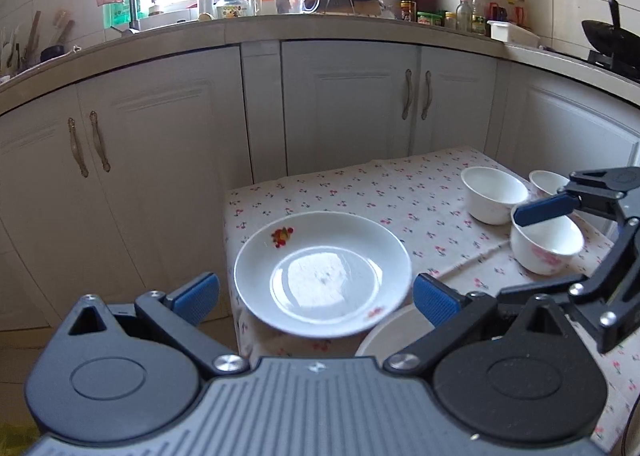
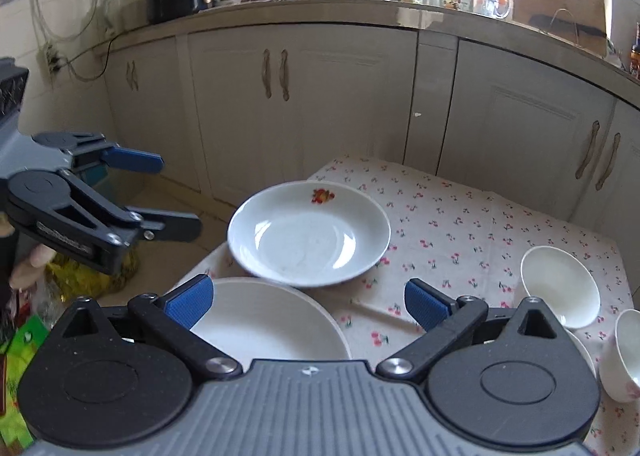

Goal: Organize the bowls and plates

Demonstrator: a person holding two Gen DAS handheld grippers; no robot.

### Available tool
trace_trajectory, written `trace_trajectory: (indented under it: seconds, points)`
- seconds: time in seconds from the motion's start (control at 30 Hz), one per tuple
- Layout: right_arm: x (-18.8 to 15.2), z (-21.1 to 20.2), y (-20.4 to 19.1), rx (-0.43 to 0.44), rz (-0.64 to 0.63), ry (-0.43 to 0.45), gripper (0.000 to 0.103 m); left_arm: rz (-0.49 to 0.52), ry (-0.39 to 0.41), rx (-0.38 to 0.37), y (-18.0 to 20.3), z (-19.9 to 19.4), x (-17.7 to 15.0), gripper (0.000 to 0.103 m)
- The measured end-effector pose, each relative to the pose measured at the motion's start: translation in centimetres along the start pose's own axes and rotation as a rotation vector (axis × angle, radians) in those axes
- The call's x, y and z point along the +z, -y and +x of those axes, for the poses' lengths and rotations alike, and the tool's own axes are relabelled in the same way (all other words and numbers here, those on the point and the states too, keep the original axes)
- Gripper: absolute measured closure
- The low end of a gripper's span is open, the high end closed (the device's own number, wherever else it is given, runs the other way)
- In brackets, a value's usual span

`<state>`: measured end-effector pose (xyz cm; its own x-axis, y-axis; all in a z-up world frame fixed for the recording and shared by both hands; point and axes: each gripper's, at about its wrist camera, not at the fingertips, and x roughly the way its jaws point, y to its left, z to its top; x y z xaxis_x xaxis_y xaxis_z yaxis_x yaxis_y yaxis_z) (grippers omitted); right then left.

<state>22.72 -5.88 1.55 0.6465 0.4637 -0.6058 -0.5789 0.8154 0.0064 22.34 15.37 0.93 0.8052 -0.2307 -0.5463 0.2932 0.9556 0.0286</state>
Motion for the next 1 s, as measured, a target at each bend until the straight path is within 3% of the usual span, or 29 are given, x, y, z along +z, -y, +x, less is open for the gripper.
trace_trajectory:
  seconds: [0.4,0.63,0.77,1.0]
  points:
    - [2.0,6.0,1.8,0.053,0.059,-0.105,0.000,-0.109,-0.152,-0.008,-4.9,9.7,3.2,0.001]
    - [2.8,8.0,1.8,0.103,0.013,-0.169,0.000,-0.192,-0.222,-0.048,-7.0,14.0,4.7,0.003]
    - [3.1,7.4,1.7,0.101,-0.111,-0.159,0.002,-0.147,-0.235,-0.060,-6.8,15.2,5.0,0.003]
    - [3.8,8.2,4.4,0.100,-0.305,-0.265,0.010,-0.146,-0.262,-0.097,-6.5,16.7,4.9,0.004]
